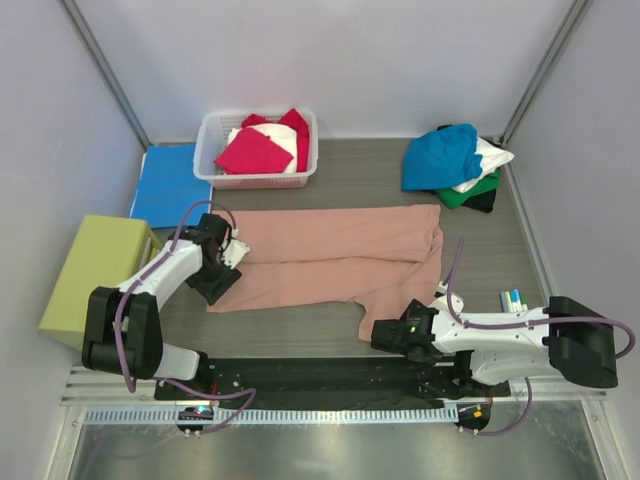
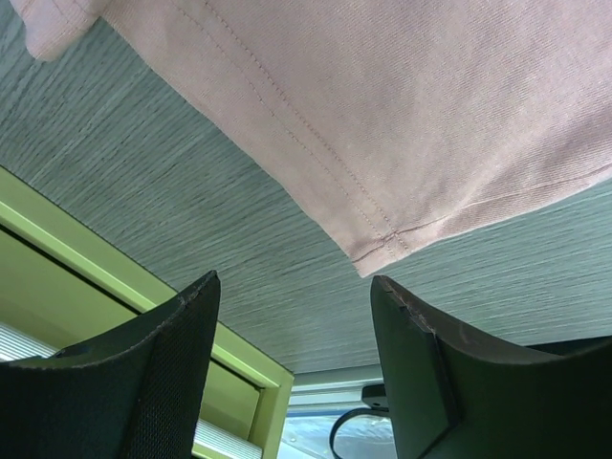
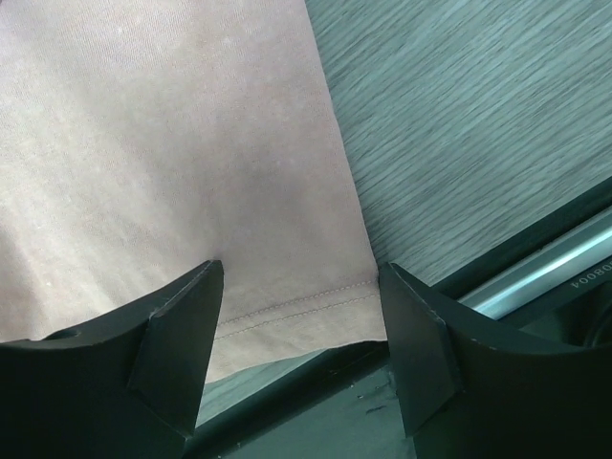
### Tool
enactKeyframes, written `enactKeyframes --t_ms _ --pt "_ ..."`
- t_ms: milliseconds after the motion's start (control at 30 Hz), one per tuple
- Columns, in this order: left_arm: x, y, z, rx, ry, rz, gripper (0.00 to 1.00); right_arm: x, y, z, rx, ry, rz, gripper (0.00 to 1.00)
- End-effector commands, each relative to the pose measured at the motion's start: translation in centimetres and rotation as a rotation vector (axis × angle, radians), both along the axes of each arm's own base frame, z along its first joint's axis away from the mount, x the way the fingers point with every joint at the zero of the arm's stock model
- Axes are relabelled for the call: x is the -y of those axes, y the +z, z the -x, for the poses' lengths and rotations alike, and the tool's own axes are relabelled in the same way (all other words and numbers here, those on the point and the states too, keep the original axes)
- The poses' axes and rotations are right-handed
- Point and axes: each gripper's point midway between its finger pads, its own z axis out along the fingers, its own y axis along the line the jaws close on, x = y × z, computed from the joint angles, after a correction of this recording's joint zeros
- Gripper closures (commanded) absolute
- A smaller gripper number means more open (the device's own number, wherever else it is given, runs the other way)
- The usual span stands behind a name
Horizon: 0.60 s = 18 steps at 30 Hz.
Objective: Fold and stack the t-shirts
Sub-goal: Fold the tshirt
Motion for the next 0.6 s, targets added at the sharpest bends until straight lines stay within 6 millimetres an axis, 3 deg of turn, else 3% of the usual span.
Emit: enactKeyframes --t_ms 0,67,400,567 --pt "-0.16 1.56 -0.70 0.034 -0.021 -0.014 0.35 -1.96 -0.04 -0.87 0.077 -0.212 -0.172 0.29" --pt "-0.20 1.70 -0.67 0.036 -0.021 -0.015 0.35 -1.97 -0.05 -0.91 0.079 -0.213 -0.172 0.31" --pt "-0.44 1.64 -0.47 0.044 -0.029 -0.027 0.34 -1.96 -0.19 -0.75 0.075 -0.226 -0.195 0.68" --pt "-0.28 1.18 -0.06 0.030 -0.025 -0.012 0.39 -1.57 0.46 -0.88 0.086 -0.226 -0.176 0.78"
